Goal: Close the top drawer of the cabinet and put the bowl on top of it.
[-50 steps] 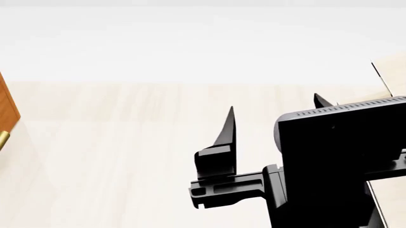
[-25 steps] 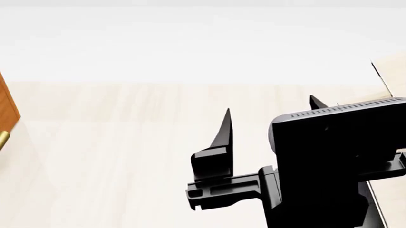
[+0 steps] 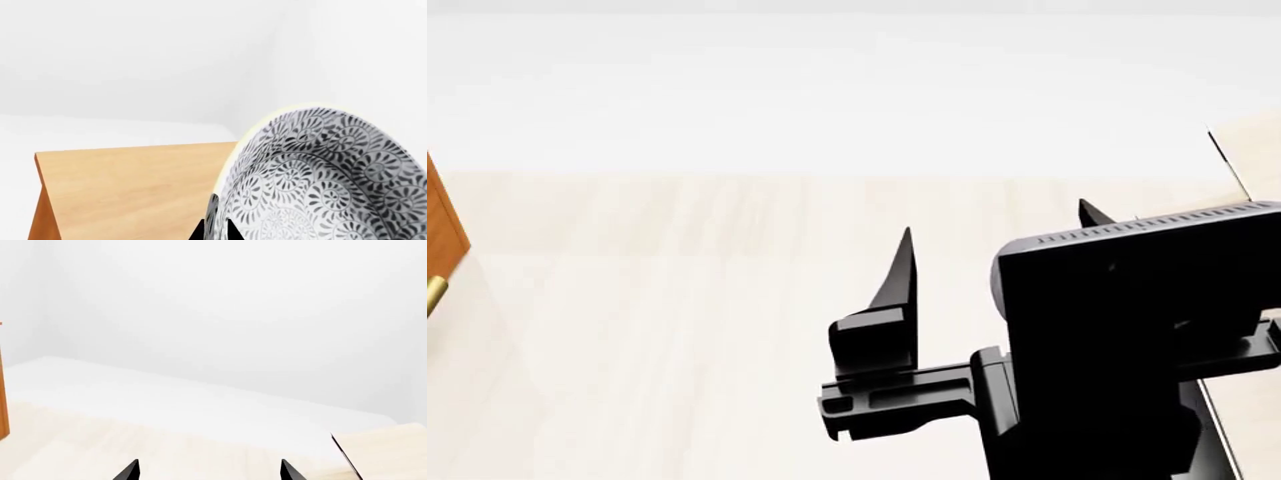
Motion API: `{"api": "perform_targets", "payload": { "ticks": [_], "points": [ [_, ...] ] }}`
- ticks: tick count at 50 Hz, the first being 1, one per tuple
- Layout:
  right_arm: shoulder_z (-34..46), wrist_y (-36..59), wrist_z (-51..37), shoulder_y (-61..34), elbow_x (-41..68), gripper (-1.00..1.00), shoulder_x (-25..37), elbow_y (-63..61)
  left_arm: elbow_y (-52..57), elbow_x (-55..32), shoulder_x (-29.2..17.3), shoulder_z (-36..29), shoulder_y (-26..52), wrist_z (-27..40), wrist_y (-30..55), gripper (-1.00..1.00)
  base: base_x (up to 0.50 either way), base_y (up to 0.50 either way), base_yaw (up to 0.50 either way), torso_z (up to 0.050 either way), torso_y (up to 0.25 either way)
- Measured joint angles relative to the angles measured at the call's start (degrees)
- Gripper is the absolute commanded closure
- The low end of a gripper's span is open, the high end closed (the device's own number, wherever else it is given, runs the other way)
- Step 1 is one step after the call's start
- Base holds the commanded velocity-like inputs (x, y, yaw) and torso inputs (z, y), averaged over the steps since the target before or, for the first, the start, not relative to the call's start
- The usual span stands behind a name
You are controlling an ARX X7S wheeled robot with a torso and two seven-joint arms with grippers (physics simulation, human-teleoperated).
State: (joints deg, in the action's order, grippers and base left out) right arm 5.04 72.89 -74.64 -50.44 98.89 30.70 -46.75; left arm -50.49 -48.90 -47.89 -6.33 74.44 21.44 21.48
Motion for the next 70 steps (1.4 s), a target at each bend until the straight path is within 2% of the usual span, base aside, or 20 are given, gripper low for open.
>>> {"api": "perform_targets", "payload": {
  "ticks": [26,27,70],
  "points": [
    [1.30,-0.58,1.98,0.17,-2.59,-1.00,-0.25,0.53,1.70,-0.29,-0.34,1.46,-2.44,0.46,0.25,1.00,0.00,0.00,0.00,0.000,0.000],
    [1.34,-0.62,1.98,0.18,-2.59,-1.00,-0.22,0.52,1.63,-0.19,-0.35,1.38,-2.33,0.41,0.35,-1.00,0.00,0.00,0.00,0.000,0.000],
    [3.25,-3.26,-0.89,-1.77,0.98,-1.00,1.71,0.40,9.91,-9.43,-1.92,4.38,-3.74,1.62,8.24,-1.00,0.00,0.00,0.00,0.000,0.000]
  ]
}}
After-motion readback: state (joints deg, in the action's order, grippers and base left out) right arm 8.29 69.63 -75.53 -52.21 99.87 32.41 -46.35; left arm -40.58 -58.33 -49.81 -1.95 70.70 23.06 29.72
